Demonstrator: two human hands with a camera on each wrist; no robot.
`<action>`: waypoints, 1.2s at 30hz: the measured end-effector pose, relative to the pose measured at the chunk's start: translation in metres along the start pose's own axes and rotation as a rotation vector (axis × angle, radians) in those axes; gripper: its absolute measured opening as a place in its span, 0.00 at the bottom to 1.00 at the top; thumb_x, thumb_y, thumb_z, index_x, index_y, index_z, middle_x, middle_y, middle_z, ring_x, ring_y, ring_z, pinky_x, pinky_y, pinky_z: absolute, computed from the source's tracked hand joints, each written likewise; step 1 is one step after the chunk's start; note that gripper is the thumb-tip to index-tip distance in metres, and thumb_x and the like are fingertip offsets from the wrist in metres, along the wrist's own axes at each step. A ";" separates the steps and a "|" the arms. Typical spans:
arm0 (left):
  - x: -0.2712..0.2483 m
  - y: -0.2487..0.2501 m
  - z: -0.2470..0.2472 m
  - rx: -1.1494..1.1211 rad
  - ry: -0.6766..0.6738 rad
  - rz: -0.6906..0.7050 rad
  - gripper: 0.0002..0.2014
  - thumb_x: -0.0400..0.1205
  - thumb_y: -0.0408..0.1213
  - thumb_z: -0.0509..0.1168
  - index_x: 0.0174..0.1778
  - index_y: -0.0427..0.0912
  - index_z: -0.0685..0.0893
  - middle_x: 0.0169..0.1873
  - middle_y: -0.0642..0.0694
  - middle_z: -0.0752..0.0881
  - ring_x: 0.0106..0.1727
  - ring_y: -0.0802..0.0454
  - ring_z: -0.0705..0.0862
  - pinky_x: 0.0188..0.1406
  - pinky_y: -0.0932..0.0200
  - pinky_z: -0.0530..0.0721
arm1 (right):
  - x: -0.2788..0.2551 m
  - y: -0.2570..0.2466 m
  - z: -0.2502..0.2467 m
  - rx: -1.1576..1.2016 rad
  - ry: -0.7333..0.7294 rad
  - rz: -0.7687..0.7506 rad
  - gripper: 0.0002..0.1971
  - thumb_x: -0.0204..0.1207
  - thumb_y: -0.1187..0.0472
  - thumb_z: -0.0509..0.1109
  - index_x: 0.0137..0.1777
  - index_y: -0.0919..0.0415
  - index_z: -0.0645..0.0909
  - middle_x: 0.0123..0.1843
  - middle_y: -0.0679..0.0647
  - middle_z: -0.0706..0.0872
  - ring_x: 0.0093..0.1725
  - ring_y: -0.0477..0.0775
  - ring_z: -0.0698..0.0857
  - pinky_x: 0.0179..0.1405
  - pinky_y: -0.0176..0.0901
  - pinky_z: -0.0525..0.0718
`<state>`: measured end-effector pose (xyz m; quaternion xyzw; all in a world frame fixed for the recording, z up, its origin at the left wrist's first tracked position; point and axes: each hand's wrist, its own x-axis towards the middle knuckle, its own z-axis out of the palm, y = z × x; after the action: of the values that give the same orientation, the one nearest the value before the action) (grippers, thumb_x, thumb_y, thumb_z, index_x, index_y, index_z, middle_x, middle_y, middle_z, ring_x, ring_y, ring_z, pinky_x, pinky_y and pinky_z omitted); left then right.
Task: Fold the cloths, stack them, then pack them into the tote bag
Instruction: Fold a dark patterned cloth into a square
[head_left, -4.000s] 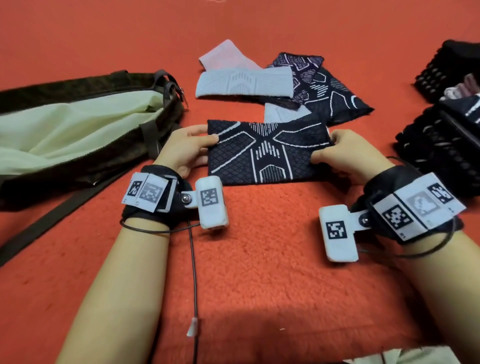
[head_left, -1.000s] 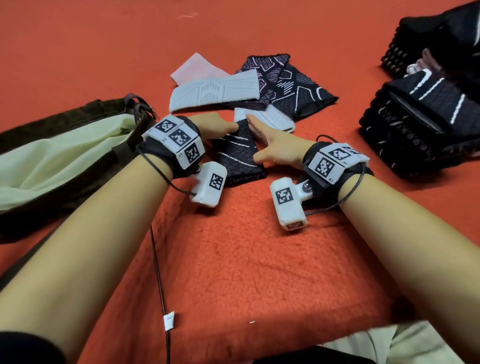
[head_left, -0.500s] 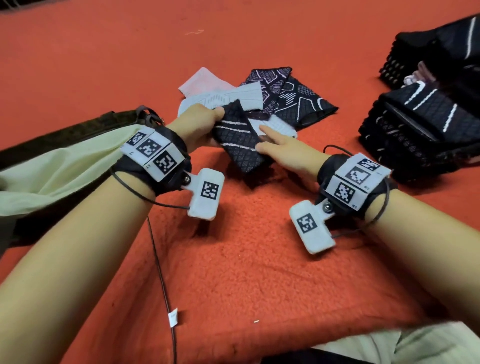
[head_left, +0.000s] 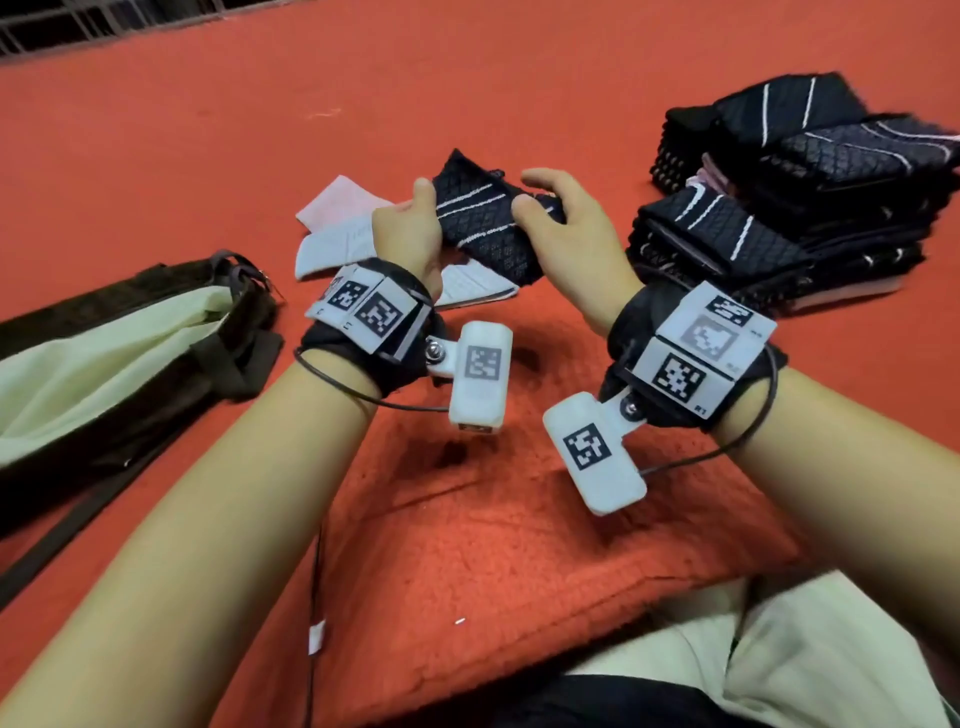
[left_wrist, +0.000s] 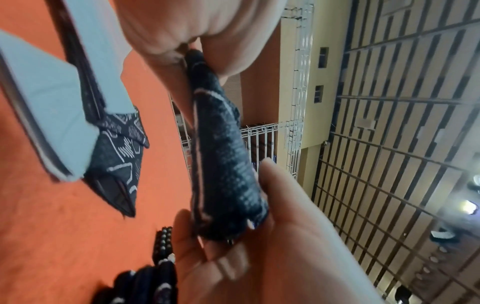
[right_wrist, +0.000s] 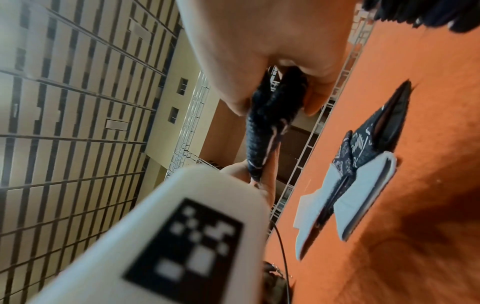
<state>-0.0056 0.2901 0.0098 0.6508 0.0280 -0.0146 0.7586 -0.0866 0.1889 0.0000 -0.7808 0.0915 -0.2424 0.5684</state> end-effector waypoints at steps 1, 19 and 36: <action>-0.003 0.001 0.004 -0.002 -0.018 -0.005 0.17 0.86 0.36 0.58 0.31 0.35 0.76 0.31 0.39 0.80 0.30 0.45 0.80 0.33 0.51 0.82 | -0.001 0.000 -0.006 -0.010 0.030 -0.019 0.16 0.80 0.59 0.62 0.66 0.57 0.79 0.63 0.56 0.82 0.61 0.51 0.80 0.65 0.45 0.77; -0.050 -0.007 0.112 0.250 -0.410 0.192 0.14 0.84 0.29 0.59 0.34 0.28 0.81 0.26 0.43 0.80 0.21 0.57 0.80 0.22 0.63 0.82 | -0.004 0.021 -0.135 -0.070 0.416 -0.008 0.12 0.75 0.58 0.69 0.50 0.65 0.89 0.50 0.51 0.90 0.56 0.43 0.85 0.57 0.37 0.79; -0.008 -0.038 0.158 0.596 -0.262 0.318 0.09 0.75 0.40 0.72 0.32 0.48 0.79 0.30 0.53 0.81 0.36 0.52 0.80 0.41 0.55 0.81 | 0.012 0.063 -0.151 -0.358 0.289 0.073 0.15 0.77 0.58 0.62 0.60 0.55 0.85 0.59 0.52 0.87 0.64 0.60 0.79 0.66 0.49 0.76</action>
<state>-0.0126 0.1281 -0.0036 0.8323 -0.1766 0.0128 0.5253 -0.1405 0.0349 -0.0200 -0.8225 0.2419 -0.3110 0.4102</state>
